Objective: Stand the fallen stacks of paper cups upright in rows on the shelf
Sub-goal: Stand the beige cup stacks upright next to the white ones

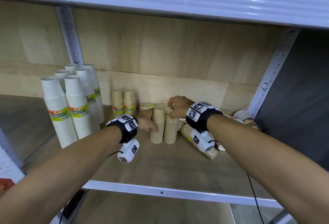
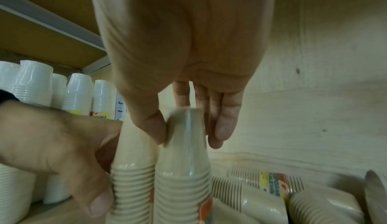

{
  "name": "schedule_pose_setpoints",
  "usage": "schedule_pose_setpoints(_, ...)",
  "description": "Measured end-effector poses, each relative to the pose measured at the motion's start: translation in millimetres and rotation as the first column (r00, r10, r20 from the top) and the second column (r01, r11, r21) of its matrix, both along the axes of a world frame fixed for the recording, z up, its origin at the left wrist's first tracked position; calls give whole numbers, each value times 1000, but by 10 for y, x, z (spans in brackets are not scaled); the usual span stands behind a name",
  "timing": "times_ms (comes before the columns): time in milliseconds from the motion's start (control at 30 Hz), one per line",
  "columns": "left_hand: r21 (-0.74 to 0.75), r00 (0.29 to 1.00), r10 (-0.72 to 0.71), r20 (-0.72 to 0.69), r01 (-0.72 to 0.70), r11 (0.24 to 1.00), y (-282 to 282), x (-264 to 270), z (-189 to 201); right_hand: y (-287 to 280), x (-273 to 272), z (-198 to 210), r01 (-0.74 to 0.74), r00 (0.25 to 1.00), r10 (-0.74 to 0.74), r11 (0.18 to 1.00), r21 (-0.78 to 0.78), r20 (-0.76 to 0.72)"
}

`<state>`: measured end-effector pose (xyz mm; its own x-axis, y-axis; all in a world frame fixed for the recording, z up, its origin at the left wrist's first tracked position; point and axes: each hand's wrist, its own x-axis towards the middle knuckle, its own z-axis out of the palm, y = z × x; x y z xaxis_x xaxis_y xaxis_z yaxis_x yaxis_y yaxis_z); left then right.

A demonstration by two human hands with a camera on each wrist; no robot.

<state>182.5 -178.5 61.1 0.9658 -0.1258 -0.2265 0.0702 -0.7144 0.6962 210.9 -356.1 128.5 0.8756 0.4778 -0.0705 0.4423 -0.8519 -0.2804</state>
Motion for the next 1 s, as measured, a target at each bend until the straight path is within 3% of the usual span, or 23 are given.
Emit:
schedule_pose_setpoints(100,-29,997,-42,-65,40,999,44,62,232,-12,33,103,-4,1000,4,1000,-20,-11)
schedule_pose_setpoints(300,54,1000,-10,12,9,998,-13,172,659,1,58,192,-40,998,38,998,-45,-44)
schedule_pose_setpoints(667,259,987,-116,114,83,962,-188,181,761,-23,65,172,14,997,-11,999,-43,71)
schedule_pose_setpoints(833,271,993,-45,111,13,963,-197,187,771,-49,73,204,0,1000,1,998,-55,28)
schedule_pose_setpoints(1000,301,981,-105,162,52,952,-214,156,795,-45,99,190,1,1000,0,999,-54,20)
